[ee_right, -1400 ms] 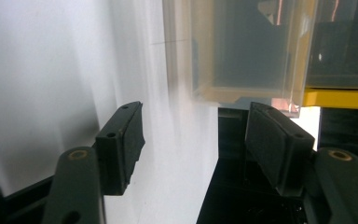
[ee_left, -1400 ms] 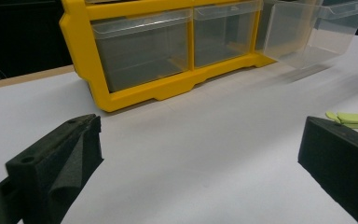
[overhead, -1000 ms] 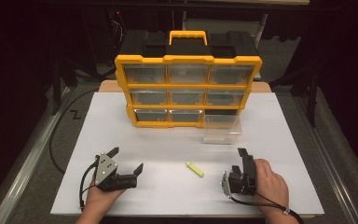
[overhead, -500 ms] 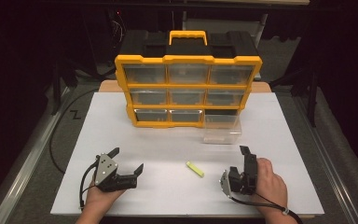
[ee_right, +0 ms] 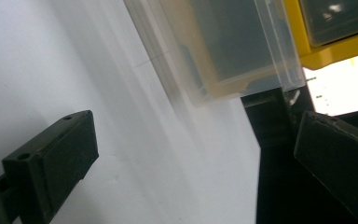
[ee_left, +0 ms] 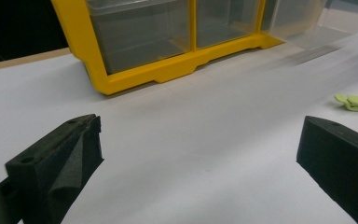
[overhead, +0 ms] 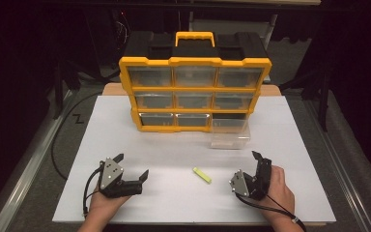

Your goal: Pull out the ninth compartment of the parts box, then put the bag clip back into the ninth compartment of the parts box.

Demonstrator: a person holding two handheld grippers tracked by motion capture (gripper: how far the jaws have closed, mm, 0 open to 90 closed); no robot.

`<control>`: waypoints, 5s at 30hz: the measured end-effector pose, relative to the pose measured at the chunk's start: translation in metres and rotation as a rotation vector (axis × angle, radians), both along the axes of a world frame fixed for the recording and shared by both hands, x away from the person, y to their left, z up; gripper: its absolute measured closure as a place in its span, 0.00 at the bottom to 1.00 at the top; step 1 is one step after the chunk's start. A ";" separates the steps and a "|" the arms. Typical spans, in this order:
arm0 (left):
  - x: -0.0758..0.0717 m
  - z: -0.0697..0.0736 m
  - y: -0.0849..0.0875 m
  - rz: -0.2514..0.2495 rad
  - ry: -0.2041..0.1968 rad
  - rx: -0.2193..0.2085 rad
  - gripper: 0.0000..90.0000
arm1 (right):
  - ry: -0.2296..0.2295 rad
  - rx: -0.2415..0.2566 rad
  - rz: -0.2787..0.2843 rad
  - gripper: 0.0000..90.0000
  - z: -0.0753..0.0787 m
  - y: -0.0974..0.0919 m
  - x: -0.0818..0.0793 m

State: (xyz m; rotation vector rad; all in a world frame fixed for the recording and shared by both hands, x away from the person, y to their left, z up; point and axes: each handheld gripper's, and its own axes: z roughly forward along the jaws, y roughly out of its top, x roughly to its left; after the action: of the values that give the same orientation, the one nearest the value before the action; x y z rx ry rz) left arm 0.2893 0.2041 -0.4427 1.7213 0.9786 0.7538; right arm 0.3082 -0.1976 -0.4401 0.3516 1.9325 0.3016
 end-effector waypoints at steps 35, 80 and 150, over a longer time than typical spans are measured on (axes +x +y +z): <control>0.003 0.000 0.003 0.006 -0.003 -0.041 0.00 | 0.300 0.858 -0.131 0.01 0.006 -0.041 0.020; -0.002 0.004 -0.003 -0.030 -0.040 -0.034 0.00 | 0.481 0.851 -0.165 0.01 0.004 -0.041 0.026; -0.004 0.005 -0.002 -0.054 -0.043 -0.040 0.00 | 0.878 0.460 -0.005 0.04 0.019 -0.001 0.026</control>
State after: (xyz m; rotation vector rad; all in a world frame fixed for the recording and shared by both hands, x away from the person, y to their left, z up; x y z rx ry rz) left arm 0.2851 0.2021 -0.4379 1.6837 0.9083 0.7283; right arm 0.3340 -0.1990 -0.4212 0.9034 2.7073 0.6728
